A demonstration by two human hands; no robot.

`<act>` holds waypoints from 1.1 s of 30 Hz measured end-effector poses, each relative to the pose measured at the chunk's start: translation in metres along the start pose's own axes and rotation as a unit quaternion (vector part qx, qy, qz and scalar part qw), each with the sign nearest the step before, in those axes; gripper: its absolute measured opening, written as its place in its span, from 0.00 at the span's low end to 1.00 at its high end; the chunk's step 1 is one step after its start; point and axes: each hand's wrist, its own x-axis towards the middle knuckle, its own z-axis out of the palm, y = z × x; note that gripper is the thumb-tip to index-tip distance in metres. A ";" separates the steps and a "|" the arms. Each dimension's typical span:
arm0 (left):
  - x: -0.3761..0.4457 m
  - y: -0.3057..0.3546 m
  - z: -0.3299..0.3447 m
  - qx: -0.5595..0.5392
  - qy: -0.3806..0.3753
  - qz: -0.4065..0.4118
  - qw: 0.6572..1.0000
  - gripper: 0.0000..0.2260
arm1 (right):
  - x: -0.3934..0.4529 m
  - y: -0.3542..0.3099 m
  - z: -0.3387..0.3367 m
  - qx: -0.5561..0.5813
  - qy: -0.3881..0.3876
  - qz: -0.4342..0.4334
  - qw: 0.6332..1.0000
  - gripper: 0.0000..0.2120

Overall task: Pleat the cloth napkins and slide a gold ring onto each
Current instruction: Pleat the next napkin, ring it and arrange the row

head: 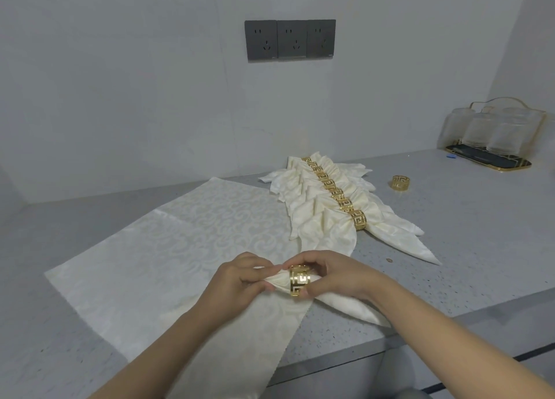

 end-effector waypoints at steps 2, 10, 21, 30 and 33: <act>-0.002 0.001 0.000 -0.027 0.006 -0.042 0.999 0.21 | 0.000 -0.001 0.001 -0.009 0.010 0.001 1.000 0.26; -0.003 0.008 -0.002 -0.125 -0.029 -0.214 0.968 0.24 | 0.004 0.008 0.011 0.064 0.060 -0.020 0.996 0.20; -0.001 0.010 0.011 -0.004 -0.084 -0.161 0.983 0.32 | 0.000 0.018 0.028 0.034 0.146 -0.061 0.987 0.17; -0.009 0.008 0.011 0.103 -0.014 -0.124 0.987 0.23 | -0.001 0.026 0.030 -0.051 0.181 -0.047 0.981 0.14; -0.015 0.004 0.008 0.147 -0.005 -0.107 0.983 0.24 | 0.001 0.028 0.031 -0.051 0.185 -0.049 0.980 0.13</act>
